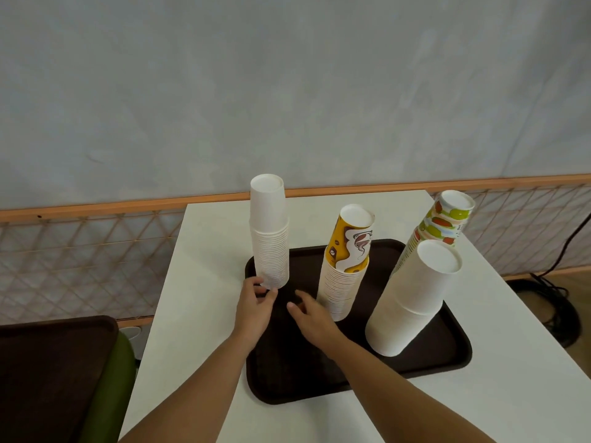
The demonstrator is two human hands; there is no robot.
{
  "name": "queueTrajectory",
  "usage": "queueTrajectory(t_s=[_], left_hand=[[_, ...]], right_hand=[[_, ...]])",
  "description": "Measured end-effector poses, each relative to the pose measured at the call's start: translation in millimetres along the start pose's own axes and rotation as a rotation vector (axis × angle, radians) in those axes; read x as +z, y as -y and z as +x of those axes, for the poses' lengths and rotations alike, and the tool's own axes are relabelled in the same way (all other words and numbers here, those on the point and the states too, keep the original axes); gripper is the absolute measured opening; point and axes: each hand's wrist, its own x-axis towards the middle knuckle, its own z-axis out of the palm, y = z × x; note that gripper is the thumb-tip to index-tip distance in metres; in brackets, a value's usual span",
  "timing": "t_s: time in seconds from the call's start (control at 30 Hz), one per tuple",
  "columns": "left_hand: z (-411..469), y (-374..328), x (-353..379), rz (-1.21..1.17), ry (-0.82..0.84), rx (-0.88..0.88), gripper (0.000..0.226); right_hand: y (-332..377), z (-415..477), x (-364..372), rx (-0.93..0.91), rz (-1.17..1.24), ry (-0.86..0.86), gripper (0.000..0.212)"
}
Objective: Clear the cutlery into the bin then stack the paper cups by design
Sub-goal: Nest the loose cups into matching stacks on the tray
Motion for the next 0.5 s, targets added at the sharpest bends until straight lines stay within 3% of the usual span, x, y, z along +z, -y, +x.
queueTrajectory(t_s=[0.13,0.27,0.5], left_hand=[[-12.2,1.6,12.2,0.045,0.057,0.027,0.021],[-19.8,-1.9,25.1,0.077,0.111,0.046,0.020],[-25.4,-6.3,50.2,0.129,0.192,0.073,0.037]], right_hand=[[-19.6,-22.9,-3.9,0.028,-0.039,-0.069,0.045],[-38.3,-33.7,-7.7,0.116,-0.035,-0.235,0.039],[-41.8,-38.3,-12.9,0.135,0.045,-0.309,0.074]])
